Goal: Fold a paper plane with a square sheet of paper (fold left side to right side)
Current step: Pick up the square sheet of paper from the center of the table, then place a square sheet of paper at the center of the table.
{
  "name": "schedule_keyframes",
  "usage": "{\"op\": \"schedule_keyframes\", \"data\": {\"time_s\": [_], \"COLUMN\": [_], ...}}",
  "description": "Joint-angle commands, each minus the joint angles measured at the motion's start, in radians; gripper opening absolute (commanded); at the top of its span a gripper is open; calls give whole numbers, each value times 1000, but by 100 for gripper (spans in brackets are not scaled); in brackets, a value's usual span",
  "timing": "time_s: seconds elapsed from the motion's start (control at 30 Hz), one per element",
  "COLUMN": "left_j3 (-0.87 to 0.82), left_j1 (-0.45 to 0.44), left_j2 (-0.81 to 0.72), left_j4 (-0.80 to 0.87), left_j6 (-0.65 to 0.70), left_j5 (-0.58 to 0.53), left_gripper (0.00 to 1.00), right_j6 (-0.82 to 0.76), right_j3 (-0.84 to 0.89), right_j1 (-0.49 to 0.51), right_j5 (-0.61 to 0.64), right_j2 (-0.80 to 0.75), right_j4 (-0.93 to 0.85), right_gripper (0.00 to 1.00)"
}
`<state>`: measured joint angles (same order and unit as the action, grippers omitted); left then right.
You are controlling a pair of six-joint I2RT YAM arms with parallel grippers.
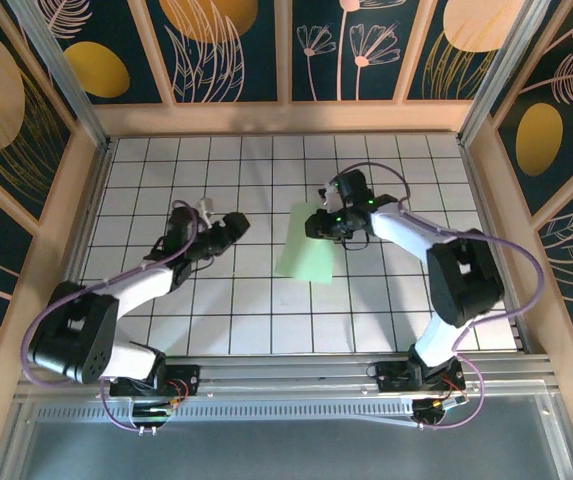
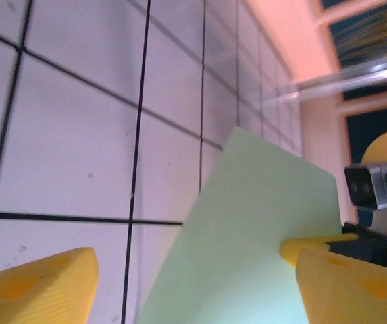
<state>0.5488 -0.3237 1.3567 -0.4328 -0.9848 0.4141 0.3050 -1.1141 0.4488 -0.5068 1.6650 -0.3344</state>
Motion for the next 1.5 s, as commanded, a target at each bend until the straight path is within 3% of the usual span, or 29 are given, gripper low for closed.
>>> {"op": "schedule_keyframes", "data": {"time_s": [0.0,0.13,0.37,0.47,0.63,0.87,0.93,1.1,1.13,1.3,1.4,1.47], "left_j3": [-47,-60,-27,16,98,145,145,145,145,144,166,183], "left_j1": [46,49,33,-4,-75,-107,-111,-114,-114,-114,-114,-114], "left_j2": [-69,-93,-12,25,75,89,77,41,33,10,35,66], "left_j4": [-150,-351,-671,-704,-697,-747,-747,-612,-575,-414,-317,-252], "left_j6": [71,106,5,12,43,30,32,108,130,209,230,238], "left_j5": [148,325,523,561,599,648,662,652,643,583,559,536], "left_gripper": [85,99,99,99,99,97,87,26,18,10,1,0], "right_j6": [-51,-96,-56,32,131,56,20,-48,-58,-57,-49,-52], "right_j3": [30,43,41,52,48,19,9,-8,-12,22,66,98], "right_j1": [-44,-90,-83,-60,4,12,2,-33,-41,-76,-91,-107], "right_j5": [-207,-373,-623,-688,-731,-695,-671,-616,-608,-541,-478,-416], "right_j2": [-115,-211,-345,-394,-420,-364,-344,-302,-297,-301,-311,-321], "right_j4": [49,54,135,249,388,323,282,217,205,220,241,240], "right_gripper": [29,29,29,29,29,29,29,29,29,31,43,52]}}
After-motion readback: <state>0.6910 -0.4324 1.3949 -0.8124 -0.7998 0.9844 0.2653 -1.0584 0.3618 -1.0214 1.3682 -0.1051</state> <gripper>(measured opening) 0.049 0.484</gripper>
